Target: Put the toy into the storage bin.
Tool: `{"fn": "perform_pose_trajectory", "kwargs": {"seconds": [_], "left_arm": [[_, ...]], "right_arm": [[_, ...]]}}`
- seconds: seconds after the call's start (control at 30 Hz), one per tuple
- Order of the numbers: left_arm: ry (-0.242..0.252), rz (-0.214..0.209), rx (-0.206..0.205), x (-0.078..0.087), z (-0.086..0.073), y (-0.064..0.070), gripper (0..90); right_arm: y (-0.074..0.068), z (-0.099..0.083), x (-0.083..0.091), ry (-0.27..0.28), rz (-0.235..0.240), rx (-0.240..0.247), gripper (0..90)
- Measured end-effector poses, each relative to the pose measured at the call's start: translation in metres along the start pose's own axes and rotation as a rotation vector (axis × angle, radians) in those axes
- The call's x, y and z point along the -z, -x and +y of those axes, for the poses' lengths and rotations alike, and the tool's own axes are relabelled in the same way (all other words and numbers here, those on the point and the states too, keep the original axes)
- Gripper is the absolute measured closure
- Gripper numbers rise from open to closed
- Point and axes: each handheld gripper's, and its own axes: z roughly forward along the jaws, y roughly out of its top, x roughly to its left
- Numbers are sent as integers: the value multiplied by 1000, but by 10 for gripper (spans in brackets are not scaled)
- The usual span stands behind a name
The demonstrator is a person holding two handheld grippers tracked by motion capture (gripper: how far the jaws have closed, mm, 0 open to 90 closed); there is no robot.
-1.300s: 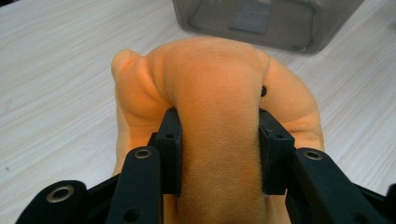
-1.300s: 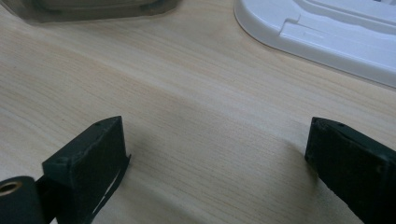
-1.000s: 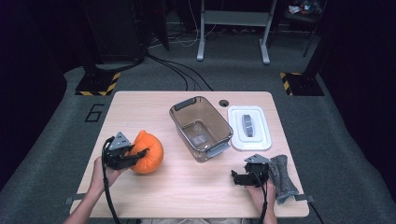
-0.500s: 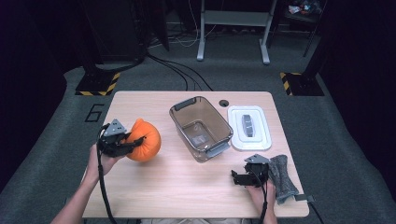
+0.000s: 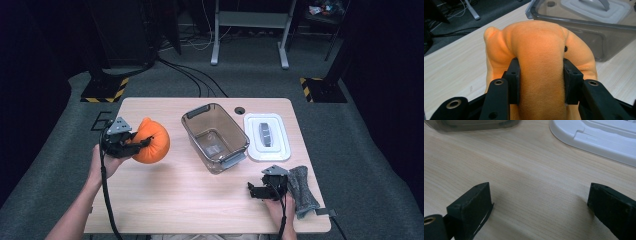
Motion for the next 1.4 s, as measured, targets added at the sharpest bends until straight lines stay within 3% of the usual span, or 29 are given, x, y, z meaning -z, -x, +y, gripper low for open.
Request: {"fn": "perform_pose_trajectory", "kwargs": {"seconds": [0.7,1.2,1.4], "left_arm": [[22,8,-46,3,52,-10,578],[40,-13,-103,-9,96,0,574],[46,-27,-104,-18,108,6,572]], "right_arm": [[-1,0,0,1,-3,-3,46],[-1,0,0,1,-4,-2,46],[-1,0,0,7,-6,-4,46]]}}
